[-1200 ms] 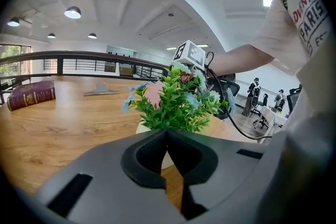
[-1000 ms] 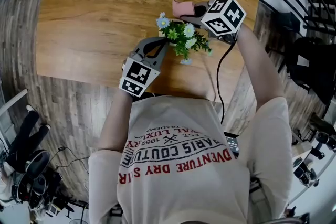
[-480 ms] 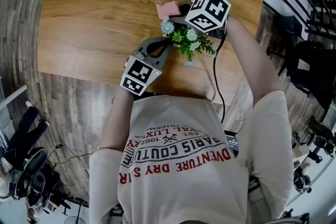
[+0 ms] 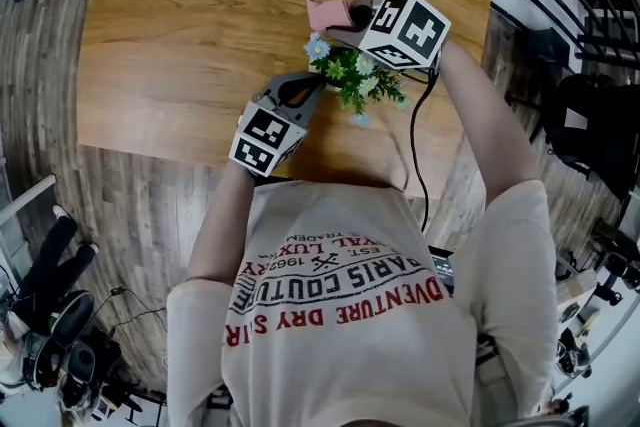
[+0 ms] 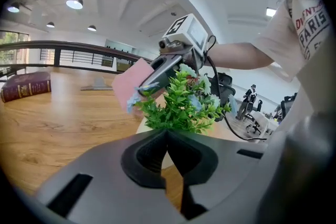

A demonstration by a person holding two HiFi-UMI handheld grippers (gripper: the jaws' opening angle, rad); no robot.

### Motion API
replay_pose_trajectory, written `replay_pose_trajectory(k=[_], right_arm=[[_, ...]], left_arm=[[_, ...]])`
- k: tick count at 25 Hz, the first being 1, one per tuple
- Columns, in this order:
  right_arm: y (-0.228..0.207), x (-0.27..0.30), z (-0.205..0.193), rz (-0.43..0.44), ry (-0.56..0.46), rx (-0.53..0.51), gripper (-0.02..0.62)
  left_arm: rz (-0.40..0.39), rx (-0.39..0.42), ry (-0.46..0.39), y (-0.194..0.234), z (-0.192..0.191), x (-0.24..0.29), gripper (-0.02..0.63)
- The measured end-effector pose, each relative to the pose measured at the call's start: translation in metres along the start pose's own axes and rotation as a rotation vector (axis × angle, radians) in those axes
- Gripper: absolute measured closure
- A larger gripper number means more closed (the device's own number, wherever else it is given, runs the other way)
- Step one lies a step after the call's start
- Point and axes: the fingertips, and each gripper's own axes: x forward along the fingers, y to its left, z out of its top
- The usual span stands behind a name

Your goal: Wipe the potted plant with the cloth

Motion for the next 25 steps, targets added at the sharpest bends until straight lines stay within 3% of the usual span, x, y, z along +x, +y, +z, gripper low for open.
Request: replay_pose_trajectory(k=[6,13,18,25], right_arm=[[0.005,-0.047,0.031,-0.160,-0.068,0.024,0.559],[0.032,-0.052,0.075,-0.279,-0.138,0.116,0.560],[0.037,-0.031,0.093,-0.369,-0.135,0.262,0.559],[0.055,0.022,0.084,-0.505,-0.101,0.483,0.560]], left_arm=[[0.022,-0.024,-0.102,0.018,0.033,-0.028,0.589],[-0.003,0.099,-0.118,0.044,0.059,-0.069,0.589],[-0.051,0.137,-0.096,0.067,0.058,-0.094,0.589],[-0.116,0.144,-0.054,0.100,0.038,-0.123,0.589]])
